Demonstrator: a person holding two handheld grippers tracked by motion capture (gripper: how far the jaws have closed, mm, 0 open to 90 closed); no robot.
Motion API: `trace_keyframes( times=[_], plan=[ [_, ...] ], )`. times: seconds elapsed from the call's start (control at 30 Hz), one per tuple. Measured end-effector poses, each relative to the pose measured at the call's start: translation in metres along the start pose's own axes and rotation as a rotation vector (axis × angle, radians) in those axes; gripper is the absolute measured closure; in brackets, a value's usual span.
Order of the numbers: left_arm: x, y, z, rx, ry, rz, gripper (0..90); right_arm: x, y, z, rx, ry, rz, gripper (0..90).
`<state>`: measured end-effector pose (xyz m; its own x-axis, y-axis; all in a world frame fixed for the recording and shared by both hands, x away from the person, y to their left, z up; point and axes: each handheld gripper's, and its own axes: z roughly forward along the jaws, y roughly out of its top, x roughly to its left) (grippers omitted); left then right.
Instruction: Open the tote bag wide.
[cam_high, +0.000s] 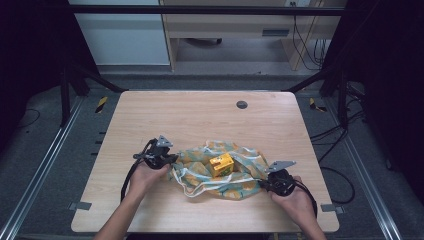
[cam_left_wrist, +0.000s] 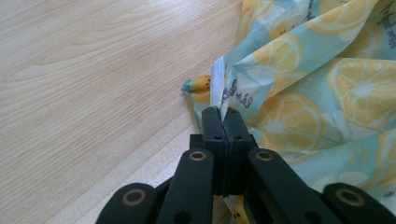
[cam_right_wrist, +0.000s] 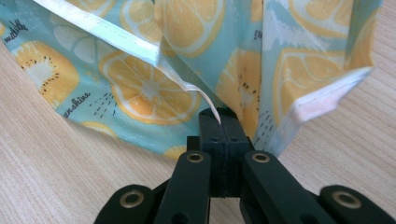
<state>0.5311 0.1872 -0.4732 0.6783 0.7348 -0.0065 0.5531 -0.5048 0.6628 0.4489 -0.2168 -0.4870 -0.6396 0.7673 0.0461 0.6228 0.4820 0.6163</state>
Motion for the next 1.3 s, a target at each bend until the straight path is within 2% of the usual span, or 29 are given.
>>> trace_keyframes(
  times=[0.33, 0.43, 0.93, 1.3],
  plan=[
    [0.003, -0.005, 0.000, 0.000, -0.012, -0.010, 90.0, -0.002, 0.000, 0.002, 0.000, -0.001, 0.001, 90.0],
    [0.003, -0.005, -0.001, 0.001, -0.008, -0.010, 90.0, -0.002, 0.001, 0.002, 0.001, -0.004, 0.009, 90.0],
    [0.003, -0.008, -0.002, 0.001, 0.015, -0.005, 90.0, -0.002, 0.001, 0.003, -0.002, -0.006, -0.013, 90.0],
    [0.003, -0.011, -0.005, -0.004, 0.023, -0.012, 90.0, -0.001, 0.001, 0.003, 0.001, -0.007, 0.002, 90.0]
  ],
)
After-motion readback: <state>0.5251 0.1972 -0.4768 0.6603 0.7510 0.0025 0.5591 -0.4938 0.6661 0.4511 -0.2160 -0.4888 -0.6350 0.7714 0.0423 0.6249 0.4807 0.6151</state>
